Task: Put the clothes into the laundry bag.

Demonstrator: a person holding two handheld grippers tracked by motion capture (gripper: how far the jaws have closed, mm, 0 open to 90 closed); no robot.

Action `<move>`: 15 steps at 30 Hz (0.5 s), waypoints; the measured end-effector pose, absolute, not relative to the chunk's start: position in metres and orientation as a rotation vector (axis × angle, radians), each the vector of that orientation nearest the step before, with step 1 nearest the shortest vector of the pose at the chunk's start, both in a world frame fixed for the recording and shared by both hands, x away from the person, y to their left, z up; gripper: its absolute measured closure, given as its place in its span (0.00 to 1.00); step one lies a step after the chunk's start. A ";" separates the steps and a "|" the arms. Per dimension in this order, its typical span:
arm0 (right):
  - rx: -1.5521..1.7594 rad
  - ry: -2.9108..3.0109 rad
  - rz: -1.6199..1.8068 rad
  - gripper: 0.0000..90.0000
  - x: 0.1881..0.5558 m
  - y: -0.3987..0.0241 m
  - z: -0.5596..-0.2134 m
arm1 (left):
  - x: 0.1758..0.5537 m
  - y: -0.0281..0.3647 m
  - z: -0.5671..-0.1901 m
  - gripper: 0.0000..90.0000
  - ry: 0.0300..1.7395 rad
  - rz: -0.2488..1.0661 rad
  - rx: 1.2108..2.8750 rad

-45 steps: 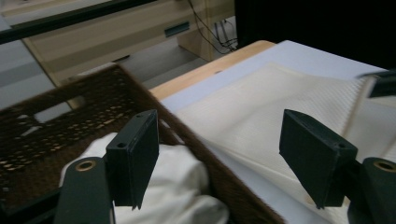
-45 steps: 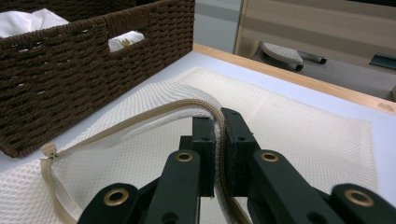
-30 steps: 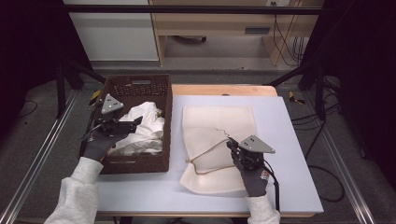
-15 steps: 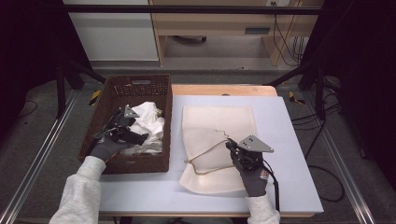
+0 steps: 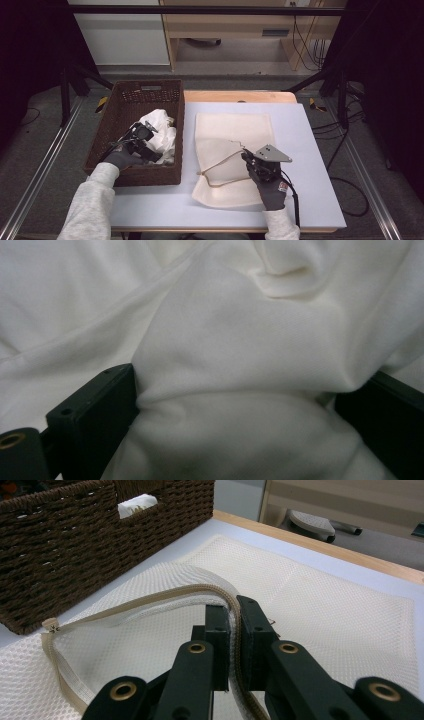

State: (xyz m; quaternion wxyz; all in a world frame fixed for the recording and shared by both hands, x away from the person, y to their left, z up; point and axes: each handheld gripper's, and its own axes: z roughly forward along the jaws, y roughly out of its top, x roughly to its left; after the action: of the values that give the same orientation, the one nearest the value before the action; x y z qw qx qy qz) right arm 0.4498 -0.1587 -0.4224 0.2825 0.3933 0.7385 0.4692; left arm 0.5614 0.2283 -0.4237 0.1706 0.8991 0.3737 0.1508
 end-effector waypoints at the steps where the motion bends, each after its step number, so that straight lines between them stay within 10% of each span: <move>1: 1.052 1.977 1.256 0.94 0.450 -0.159 -0.422 | 0.561 0.228 -0.423 0.05 1.069 0.405 2.559; 15: 1.073 1.977 1.254 0.94 0.450 -0.162 -0.422 | 0.560 0.227 -0.418 0.50 1.089 0.333 2.569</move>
State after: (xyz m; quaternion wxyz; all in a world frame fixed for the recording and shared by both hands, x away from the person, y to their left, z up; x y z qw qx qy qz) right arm 0.4503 -0.1622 -0.4224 0.2793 0.4000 0.7371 0.4676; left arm 0.5600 0.2272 -0.4184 0.1649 0.9017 0.3822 0.1170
